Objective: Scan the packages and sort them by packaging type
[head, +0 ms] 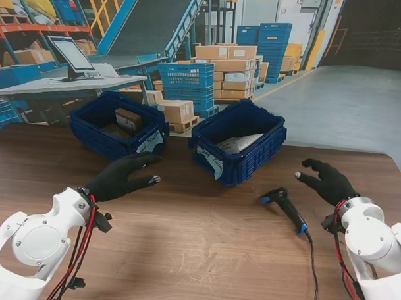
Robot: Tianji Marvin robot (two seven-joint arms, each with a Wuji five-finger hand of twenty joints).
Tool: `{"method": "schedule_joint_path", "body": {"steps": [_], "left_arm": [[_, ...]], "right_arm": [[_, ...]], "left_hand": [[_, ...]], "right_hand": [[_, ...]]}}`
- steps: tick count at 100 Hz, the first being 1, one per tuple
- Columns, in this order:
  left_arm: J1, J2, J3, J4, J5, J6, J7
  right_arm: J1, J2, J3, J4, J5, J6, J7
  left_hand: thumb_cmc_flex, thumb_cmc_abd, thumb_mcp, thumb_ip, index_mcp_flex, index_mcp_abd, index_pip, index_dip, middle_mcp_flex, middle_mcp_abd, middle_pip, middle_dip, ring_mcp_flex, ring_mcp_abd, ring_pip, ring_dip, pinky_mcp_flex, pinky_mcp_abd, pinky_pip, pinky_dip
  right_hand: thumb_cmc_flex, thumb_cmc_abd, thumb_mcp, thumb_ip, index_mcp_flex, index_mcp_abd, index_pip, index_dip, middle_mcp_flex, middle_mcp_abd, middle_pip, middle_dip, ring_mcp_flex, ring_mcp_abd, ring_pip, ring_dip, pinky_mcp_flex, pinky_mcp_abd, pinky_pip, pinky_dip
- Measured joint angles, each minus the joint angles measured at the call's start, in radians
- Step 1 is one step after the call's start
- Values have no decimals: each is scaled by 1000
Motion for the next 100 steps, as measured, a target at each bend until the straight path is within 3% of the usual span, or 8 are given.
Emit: {"method": "schedule_joint_path", "body": {"steps": [24,49,66,87,100], "left_arm": [[18,0,-11,-23,-3,27,4],[23,2,-22,-36,-18,37,-33],[34,4,-35,-51,-28,61,-51],[64,2,-61,-77,-54,99,-45],[72,2,-70,-86,-56,105,-42]], "right_arm": [[-102,-27,3,-136,-54,-78,-131],[-165,-33,-24,-236,-131,-139,-155],[-179,-33,-71,-254,-151,-185,-201],[-198,-33,-103,-278,-171,-200,-203],[-208,-35,-130,-281,-172,-202,-246]], "left_hand": [[0,0,0,0,0,0,0,-12,0,0,-1,-13,0,0,-1,-6,0,0,-18,0],[0,0,0,0,0,-19,0,-24,0,-10,-8,-38,-26,-1,-14,-23,0,-1,-38,0],[2,0,0,0,0,-25,0,-26,-12,-20,-18,-50,-38,-2,-36,-31,0,-11,-51,0],[14,0,-1,0,0,-26,0,-27,-12,-20,-19,-51,-48,-2,-38,-37,0,-12,-73,0],[29,0,-5,0,0,-27,0,-29,-12,-20,-19,-51,-48,-2,-38,-38,0,-12,-75,0]], "right_hand": [[-10,4,-2,0,-9,-3,-9,-20,10,0,-12,-21,-1,0,-12,-13,-3,0,-50,-55],[-32,17,-6,1,-22,-41,-33,-46,11,0,-61,-64,-32,0,-47,-26,-25,-11,-100,-110],[-43,25,-6,1,-22,-54,-35,-50,11,-1,-93,-76,-33,0,-56,-38,-26,-11,-103,-119],[-43,25,-6,1,-22,-55,-35,-59,12,-1,-109,-89,-33,-5,-65,-49,-28,-11,-114,-123],[-43,25,-6,1,-22,-56,-35,-61,22,-1,-120,-89,-33,-12,-67,-49,-28,-11,-115,-130]]}}
